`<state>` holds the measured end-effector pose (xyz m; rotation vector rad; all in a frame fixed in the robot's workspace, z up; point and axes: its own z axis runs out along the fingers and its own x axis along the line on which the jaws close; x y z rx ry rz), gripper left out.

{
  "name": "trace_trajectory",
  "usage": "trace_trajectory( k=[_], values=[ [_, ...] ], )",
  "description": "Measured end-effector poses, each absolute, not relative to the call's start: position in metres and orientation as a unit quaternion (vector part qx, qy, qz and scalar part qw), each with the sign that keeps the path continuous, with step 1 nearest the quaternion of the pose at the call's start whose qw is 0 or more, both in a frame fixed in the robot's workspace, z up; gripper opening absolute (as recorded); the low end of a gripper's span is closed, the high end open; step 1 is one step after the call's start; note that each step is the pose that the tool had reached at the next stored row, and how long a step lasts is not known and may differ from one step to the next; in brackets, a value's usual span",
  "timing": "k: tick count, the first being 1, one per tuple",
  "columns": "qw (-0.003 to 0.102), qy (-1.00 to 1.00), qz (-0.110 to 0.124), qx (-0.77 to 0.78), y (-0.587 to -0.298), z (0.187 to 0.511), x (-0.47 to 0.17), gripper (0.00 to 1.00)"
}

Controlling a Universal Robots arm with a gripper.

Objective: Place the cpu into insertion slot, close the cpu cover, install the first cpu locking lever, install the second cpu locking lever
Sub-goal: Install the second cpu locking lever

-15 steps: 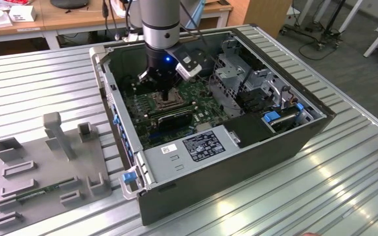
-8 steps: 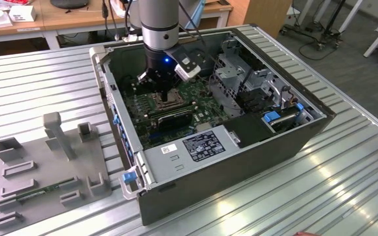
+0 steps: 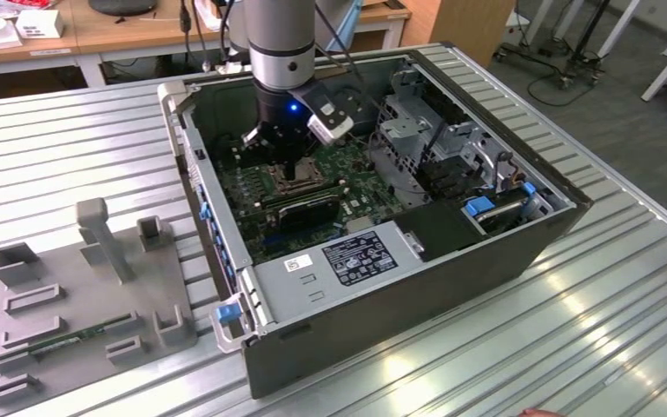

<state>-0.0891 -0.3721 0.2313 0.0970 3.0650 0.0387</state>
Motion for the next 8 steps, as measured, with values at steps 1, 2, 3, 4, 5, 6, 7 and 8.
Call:
trace_trajectory(
  k=[1, 2, 3, 4, 5, 6, 7, 8],
  values=[
    [0.037, 0.999, 0.013, 0.032, -0.3721, 0.2308, -0.0894, 0.11],
    [0.037, 0.999, 0.013, 0.032, -0.3721, 0.2304, -0.0898, 0.11],
    [0.037, 0.999, 0.013, 0.032, -0.3721, 0.2297, -0.0905, 0.11],
    [0.037, 0.999, 0.013, 0.032, -0.3721, 0.2291, -0.0915, 0.11],
    [0.037, 0.999, 0.013, 0.032, -0.3721, 0.2283, -0.0926, 0.11],
    [0.037, 0.999, 0.013, 0.032, -0.3721, 0.2276, -0.0935, 0.11],
    [0.037, 0.999, 0.013, 0.032, -0.3721, 0.2270, -0.0942, 0.11],
    [0.037, 0.999, 0.013, 0.032, -0.3721, 0.2265, -0.0947, 0.11]
  ],
)
